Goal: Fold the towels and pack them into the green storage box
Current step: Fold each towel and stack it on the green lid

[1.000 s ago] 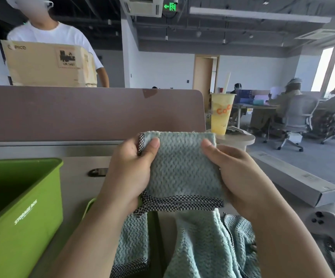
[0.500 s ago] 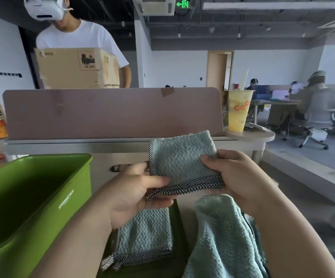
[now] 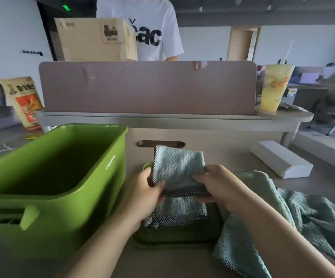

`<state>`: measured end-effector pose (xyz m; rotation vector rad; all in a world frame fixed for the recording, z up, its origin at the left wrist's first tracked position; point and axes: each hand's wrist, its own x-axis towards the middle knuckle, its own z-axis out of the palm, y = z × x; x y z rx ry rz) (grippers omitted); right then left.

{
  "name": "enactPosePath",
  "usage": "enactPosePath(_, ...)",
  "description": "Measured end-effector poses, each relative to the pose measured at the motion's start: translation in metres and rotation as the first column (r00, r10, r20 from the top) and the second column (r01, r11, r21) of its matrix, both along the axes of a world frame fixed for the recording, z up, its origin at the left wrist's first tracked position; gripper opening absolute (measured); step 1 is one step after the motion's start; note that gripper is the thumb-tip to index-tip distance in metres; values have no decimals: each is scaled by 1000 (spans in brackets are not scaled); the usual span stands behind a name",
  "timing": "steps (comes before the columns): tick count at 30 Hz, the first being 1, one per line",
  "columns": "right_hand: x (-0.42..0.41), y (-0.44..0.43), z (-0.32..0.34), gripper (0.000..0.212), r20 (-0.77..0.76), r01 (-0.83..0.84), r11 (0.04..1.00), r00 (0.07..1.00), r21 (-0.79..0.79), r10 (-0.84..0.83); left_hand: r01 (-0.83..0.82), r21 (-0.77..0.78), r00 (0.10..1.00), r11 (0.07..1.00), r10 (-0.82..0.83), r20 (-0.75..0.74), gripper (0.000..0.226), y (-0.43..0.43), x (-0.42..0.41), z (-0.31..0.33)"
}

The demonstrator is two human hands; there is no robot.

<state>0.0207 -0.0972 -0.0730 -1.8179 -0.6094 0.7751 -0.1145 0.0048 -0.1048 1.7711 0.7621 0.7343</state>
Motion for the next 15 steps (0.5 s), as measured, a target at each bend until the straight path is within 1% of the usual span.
enactPosePath(2,3,0,-4,8,16,0,999,1000,-53,0,2,43,999,999,0,-54,16,-2,0,-5)
enactPosePath(4,4,1,-7,9,21,-6,996,1000,-84,8,12,59,997,998,-7,-75,10,-3,-3,-9)
enactPosePath(8,4,3,-12,15,65,-32,989,997,-141,41,13,59,989,998,-4,-145,12,-2,-7,-13)
enactPosePath(9,4,2,-13,15,81,-42,986,995,-161,56,8,48,987,999,0,-159,19,-2,-7,-14)
enactPosePath(12,3,2,-13,16,107,-44,977,992,-207,67,-57,62,974,996,69,-215,65,-2,-9,-14)
enactPosePath(13,3,1,-12,16,121,-34,976,991,-217,62,-81,83,969,993,98,-227,70,-2,-9,-14)
enactPosePath(15,2,0,-11,14,153,-28,969,986,-246,67,-125,144,957,982,158,-244,65,-3,-10,-12)
